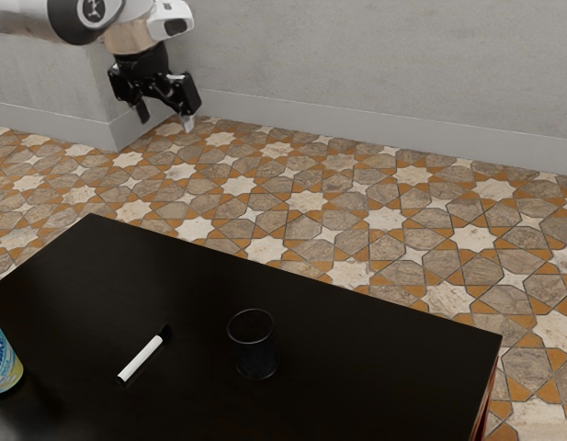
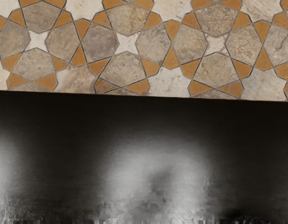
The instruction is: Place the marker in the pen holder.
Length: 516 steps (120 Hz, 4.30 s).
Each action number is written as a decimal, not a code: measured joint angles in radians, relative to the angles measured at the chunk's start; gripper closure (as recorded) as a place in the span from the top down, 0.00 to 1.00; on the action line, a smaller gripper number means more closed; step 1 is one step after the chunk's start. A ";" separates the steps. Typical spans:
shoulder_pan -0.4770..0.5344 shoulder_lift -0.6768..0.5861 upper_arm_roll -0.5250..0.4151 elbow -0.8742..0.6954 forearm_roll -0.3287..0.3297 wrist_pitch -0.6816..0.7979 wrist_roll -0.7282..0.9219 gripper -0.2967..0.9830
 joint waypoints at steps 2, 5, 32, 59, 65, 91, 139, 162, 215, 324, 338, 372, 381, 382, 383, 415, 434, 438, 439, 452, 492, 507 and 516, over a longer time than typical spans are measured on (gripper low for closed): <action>-0.002 -0.001 0.000 0.000 0.001 -0.011 0.000 0.75; -0.007 -0.003 0.000 0.001 0.002 -0.027 -0.001 0.76; -0.039 -0.001 0.005 -0.114 0.002 -0.082 -0.002 0.76; -0.066 0.016 0.015 -0.352 0.001 0.012 -0.010 0.76; -0.067 0.017 0.015 -0.414 0.001 0.059 -0.010 0.76; 0.004 0.054 0.014 -0.600 0.026 0.290 0.004 0.76; 0.071 0.097 0.014 -0.769 0.005 0.573 0.015 0.76; 0.074 0.110 0.015 -0.781 -0.002 0.621 0.016 0.76; 0.076 0.157 0.015 -0.791 -0.005 0.681 0.012 0.76; 0.100 0.193 0.023 -0.788 0.001 0.762 0.010 0.41; 0.099 0.195 0.021 -0.788 0.001 0.763 0.009 0.37; 0.097 0.206 0.022 -0.788 0.011 0.765 0.000 0.27; 0.098 0.204 0.022 -0.788 0.017 0.765 -0.006 0.23; 0.098 0.204 0.022 -0.788 0.017 0.765 -0.006 0.22; 0.098 0.203 0.022 -0.788 0.017 0.765 -0.007 0.22; 0.091 0.167 0.005 -0.758 0.088 0.767 -0.030 0.16; 0.049 0.094 -0.039 -0.735 0.211 0.768 -0.059 0.15; 0.041 0.079 -0.041 -0.734 0.233 0.769 -0.068 0.15; 0.040 0.076 -0.041 -0.734 0.238 0.769 -0.070 0.15; 0.038 0.035 -0.050 -0.733 0.278 0.769 -0.098 0.15; 0.027 -0.071 -0.192 -0.708 0.342 0.768 -0.213 0.15; -0.111 -0.132 -0.212 -0.705 0.410 0.766 -0.283 0.15; -0.110 -0.152 -0.215 -0.705 0.432 0.765 -0.322 0.15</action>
